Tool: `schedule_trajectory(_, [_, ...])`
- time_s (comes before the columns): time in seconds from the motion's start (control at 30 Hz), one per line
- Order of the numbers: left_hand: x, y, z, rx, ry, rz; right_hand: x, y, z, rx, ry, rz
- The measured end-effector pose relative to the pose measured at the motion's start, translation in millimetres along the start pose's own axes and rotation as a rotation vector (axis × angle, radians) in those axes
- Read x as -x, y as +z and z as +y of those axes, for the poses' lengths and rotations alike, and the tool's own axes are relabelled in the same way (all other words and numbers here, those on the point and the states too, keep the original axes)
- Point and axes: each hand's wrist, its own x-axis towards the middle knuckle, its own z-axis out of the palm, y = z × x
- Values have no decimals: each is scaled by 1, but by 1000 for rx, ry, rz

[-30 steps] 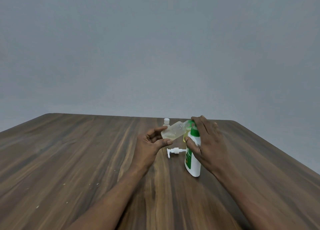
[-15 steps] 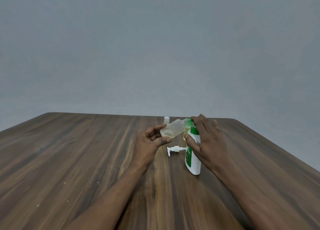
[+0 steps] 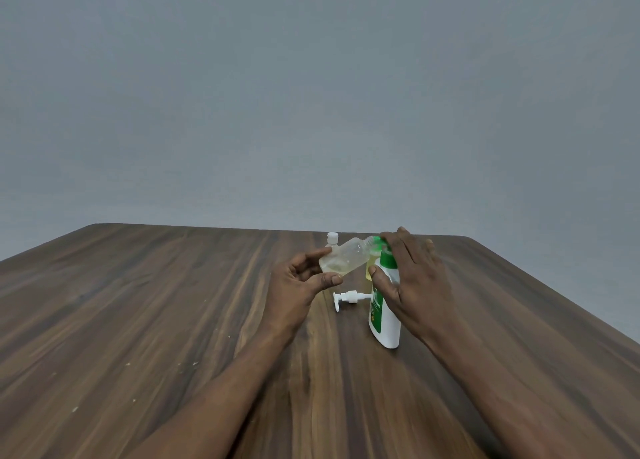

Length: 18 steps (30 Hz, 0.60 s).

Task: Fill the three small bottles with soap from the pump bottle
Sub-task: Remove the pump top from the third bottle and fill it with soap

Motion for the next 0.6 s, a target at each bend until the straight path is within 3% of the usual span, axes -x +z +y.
schedule_trajectory(0.6, [0,0,-1,-12,-20,6,0,0,-1,20,-16,16])
